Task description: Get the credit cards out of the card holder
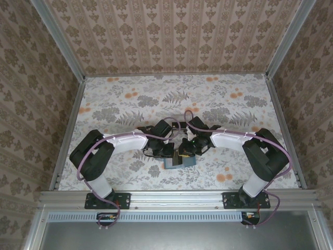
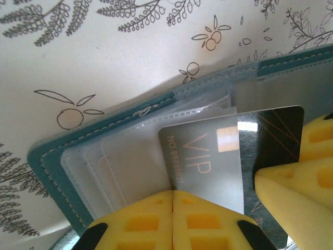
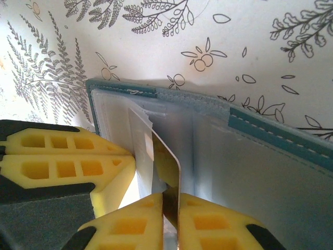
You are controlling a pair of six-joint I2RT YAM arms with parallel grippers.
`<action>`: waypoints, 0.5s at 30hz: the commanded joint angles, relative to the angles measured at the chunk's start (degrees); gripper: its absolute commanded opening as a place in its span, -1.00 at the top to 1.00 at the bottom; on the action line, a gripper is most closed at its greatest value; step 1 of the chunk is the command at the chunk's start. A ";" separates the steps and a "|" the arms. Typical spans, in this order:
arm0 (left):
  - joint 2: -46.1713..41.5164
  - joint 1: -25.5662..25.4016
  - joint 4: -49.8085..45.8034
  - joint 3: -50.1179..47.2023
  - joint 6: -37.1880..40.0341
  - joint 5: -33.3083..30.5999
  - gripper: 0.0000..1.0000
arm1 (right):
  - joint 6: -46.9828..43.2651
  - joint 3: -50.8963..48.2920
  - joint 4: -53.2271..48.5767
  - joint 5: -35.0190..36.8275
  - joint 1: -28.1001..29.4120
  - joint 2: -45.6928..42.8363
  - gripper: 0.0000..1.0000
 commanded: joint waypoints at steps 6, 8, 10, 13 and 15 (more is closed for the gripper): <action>1.03 -0.23 -7.47 0.89 2.95 -5.21 0.86 | -4.38 0.38 -8.14 6.48 -1.11 -2.27 0.85; 0.78 -0.21 -7.96 1.11 3.14 -5.57 0.86 | -5.01 0.28 -9.22 7.11 -1.70 -2.78 0.86; 0.42 -0.08 -7.97 1.23 3.18 -5.69 0.86 | -5.79 0.28 -10.18 7.28 -2.27 -3.23 0.86; 0.31 -0.06 -8.36 1.77 3.35 -5.62 0.86 | -6.71 0.27 -11.46 8.03 -2.68 -4.37 0.87; 0.16 -0.08 -8.45 1.92 3.35 -5.57 0.86 | -7.28 0.47 -12.30 8.29 -2.77 -4.68 0.87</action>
